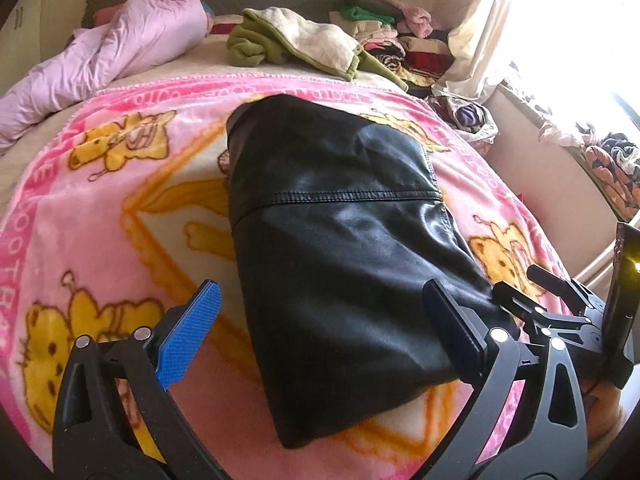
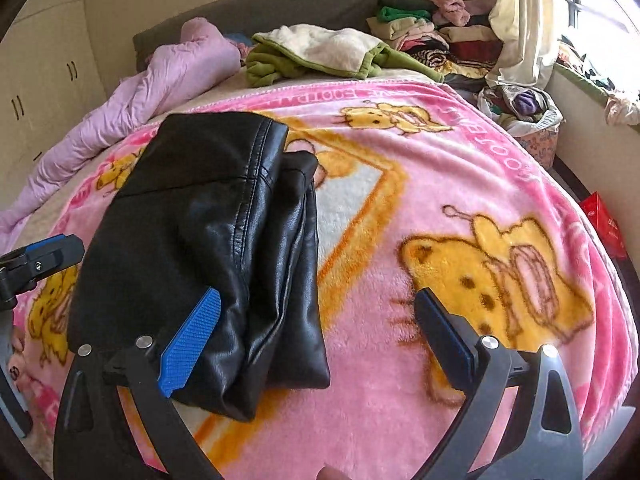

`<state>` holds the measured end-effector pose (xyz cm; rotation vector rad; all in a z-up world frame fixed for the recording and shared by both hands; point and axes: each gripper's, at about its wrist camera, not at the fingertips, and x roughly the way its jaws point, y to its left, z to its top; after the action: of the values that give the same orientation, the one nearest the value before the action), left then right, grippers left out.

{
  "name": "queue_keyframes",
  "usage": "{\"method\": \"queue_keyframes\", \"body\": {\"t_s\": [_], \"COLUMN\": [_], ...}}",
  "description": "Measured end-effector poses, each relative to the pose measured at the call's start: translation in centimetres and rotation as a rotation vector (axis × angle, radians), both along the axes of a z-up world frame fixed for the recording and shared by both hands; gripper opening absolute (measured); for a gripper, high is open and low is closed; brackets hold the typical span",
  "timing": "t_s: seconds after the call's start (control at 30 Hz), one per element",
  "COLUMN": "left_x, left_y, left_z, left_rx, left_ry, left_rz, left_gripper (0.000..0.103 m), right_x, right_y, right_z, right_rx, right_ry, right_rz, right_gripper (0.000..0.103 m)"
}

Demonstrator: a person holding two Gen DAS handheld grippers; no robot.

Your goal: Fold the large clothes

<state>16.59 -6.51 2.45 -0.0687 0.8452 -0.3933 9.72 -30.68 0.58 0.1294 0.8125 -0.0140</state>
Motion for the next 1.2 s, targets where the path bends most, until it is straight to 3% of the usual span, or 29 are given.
{"method": "queue_keyframes", "body": {"t_s": [0.47,0.83,1.03,1.2], "left_x": [-6.4,-10.6,-12.1,-12.9], "left_y": [2.1,4.0,4.3,4.3], "left_z": [1.6,-0.4,-2.2,-3.4], "left_rx": [0.012,0.019,0.036,0.057], "left_ry": [-0.124,-0.166,-0.163,-0.175], "left_rz": [0.027,0.045,0.053,0.049], "left_gripper": [0.094,0.094,0.094,0.094], "right_x": [-9.4,-13.9,-15.4,-16.2], "right_y": [2.6,5.4,6.0,7.1], "right_z": [3.6,3.5,2.1,0.5], "right_rx": [0.032,-0.009,0.023,-0.033], "right_ry": [-0.263,-0.31,-0.294,-0.278], "right_rz": [-0.014,-0.02,-0.029,-0.037], "right_gripper": [0.099,0.099,0.099,0.099]}}
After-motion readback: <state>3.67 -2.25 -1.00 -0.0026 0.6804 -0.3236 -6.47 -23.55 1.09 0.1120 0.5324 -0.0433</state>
